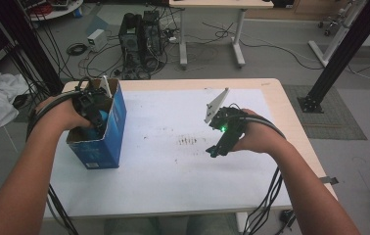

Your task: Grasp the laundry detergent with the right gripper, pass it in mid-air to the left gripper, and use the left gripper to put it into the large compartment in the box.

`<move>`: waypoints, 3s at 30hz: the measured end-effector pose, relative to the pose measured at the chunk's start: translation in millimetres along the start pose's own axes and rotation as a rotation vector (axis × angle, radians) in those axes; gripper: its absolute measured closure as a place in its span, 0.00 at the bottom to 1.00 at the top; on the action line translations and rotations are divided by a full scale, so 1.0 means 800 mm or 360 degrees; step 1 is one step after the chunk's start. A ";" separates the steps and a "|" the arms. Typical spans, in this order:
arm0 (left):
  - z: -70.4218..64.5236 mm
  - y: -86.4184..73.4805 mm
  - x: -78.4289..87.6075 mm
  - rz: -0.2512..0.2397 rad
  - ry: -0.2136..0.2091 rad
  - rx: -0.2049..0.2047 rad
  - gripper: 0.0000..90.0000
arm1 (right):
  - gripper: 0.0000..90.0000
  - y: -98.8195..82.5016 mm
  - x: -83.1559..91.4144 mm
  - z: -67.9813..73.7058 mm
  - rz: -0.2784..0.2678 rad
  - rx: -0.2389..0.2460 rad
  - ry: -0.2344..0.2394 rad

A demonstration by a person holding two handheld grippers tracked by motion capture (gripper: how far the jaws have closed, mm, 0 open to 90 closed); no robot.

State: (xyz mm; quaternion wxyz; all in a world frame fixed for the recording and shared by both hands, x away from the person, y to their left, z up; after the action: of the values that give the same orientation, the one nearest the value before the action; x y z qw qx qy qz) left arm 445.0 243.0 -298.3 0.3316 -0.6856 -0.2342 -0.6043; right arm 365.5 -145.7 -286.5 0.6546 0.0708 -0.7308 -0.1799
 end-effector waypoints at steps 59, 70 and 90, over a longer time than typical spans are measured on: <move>-0.019 -0.033 0.073 -0.0091 0.0074 -0.0086 0.24 | 0.15 0.005 0.011 0.000 -0.0018 0.0002 -0.0016; -0.041 -0.040 0.106 -0.0200 0.0061 -0.0167 0.20 | 0.15 0.005 0.022 -0.005 0.0019 0.0005 -0.0018; -0.115 -0.001 0.124 -0.0085 0.0075 -0.0689 0.11 | 0.15 0.011 0.028 -0.009 0.0140 -0.0002 0.0010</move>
State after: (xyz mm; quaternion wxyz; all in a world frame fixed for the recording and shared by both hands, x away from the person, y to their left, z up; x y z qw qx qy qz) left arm 398.5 167.9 -195.8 0.1659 -0.7200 -0.1091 -0.6650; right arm 370.3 -146.7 -262.0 0.6642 0.0387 -0.7311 -0.1513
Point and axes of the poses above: each handheld gripper's, and its own axes: x roughly backward along the jaws, y roughly out of its top, z roughly to its left, the point moved 1 cm from there along -x, roughly forward along the jaws, and after that the axes turned 6 degrees about z, right-handed, at the moved point
